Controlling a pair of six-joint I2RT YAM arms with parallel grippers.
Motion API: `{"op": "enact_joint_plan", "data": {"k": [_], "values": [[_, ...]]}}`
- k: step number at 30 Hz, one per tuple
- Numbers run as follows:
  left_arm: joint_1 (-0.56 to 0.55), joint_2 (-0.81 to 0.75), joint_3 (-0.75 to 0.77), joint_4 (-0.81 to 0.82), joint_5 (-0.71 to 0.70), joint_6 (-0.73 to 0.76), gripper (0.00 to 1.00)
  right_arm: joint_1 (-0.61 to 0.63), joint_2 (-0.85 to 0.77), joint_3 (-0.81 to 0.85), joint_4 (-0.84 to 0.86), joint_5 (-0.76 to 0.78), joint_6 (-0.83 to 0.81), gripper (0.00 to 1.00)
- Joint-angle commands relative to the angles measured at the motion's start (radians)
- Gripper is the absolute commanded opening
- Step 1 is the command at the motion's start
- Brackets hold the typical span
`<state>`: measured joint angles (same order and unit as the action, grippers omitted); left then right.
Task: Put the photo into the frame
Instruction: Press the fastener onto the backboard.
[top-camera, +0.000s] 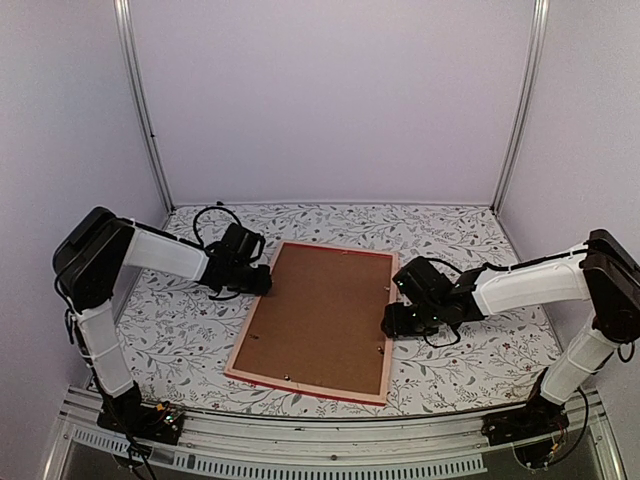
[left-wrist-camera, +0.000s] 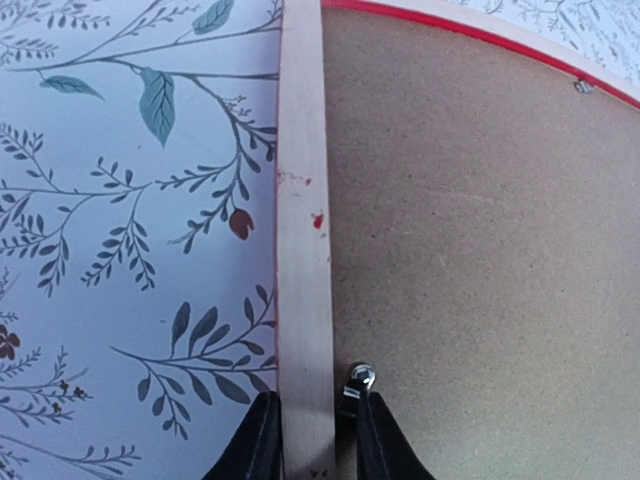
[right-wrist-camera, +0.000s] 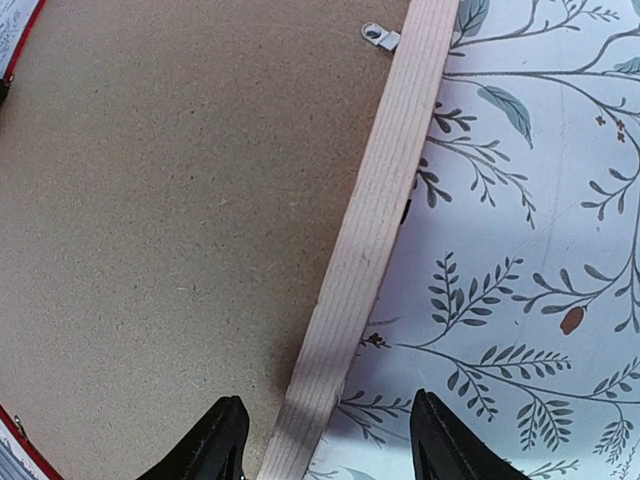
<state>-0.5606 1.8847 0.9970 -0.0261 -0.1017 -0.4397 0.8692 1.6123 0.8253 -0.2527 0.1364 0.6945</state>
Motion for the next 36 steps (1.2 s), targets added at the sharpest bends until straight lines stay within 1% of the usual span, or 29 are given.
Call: {"op": "enact_joint_plan", "data": {"k": [1, 3, 6, 8, 11, 13, 16, 19, 22, 24, 27, 29, 31, 32, 34, 36], "values": [[0.01, 0.019, -0.071, 0.007, -0.051, -0.02, 0.18, -0.006, 0.021, 0.002, 0.016, -0.004, -0.007, 0.59], [0.01, 0.028, -0.085, 0.01, -0.043, -0.031, 0.14, -0.006, 0.027, 0.003, 0.019, -0.007, -0.007, 0.59], [0.01, 0.028, -0.107, 0.066, 0.003, -0.042, 0.15, -0.005, 0.029, 0.002, 0.021, -0.006, -0.007, 0.59], [0.011, 0.015, -0.123, 0.086, 0.042, -0.049, 0.22, -0.006, 0.028, 0.0, 0.02, -0.002, -0.005, 0.59], [0.011, -0.007, -0.135, 0.095, 0.078, -0.057, 0.38, -0.006, 0.032, 0.0, 0.019, 0.002, -0.003, 0.6], [0.011, -0.019, -0.138, 0.08, 0.082, -0.058, 0.43, -0.008, 0.039, 0.001, 0.018, 0.003, -0.002, 0.6], [0.011, -0.044, -0.15, 0.053, 0.075, -0.057, 0.48, -0.012, 0.047, 0.006, 0.017, 0.004, -0.004, 0.6], [0.006, -0.062, -0.167, -0.001, 0.046, -0.057, 0.49, -0.013, 0.049, 0.006, 0.016, 0.005, -0.003, 0.6], [-0.024, -0.074, -0.193, -0.049, -0.027, -0.058, 0.49, -0.013, 0.05, 0.006, 0.016, 0.004, -0.006, 0.6], [-0.048, -0.075, -0.211, -0.081, -0.068, -0.066, 0.49, -0.014, 0.051, 0.006, 0.015, 0.005, -0.004, 0.6], [-0.076, -0.078, -0.249, -0.093, -0.084, -0.083, 0.43, -0.015, 0.048, 0.007, 0.015, 0.005, -0.004, 0.6], [-0.082, -0.074, -0.267, -0.089, -0.078, -0.092, 0.36, -0.015, 0.05, 0.011, 0.014, 0.003, -0.003, 0.6], [-0.085, -0.072, -0.277, -0.088, -0.077, -0.099, 0.26, -0.015, 0.053, 0.016, 0.012, 0.002, -0.005, 0.6], [-0.086, -0.074, -0.282, -0.082, -0.076, -0.101, 0.22, -0.015, 0.055, 0.018, 0.011, 0.002, -0.007, 0.6], [-0.086, -0.084, -0.291, -0.075, -0.065, -0.103, 0.2, -0.015, 0.055, 0.022, 0.006, 0.003, -0.008, 0.6], [-0.087, -0.109, -0.302, -0.067, -0.042, -0.104, 0.22, -0.015, 0.056, 0.024, 0.004, 0.003, -0.009, 0.6]]}}
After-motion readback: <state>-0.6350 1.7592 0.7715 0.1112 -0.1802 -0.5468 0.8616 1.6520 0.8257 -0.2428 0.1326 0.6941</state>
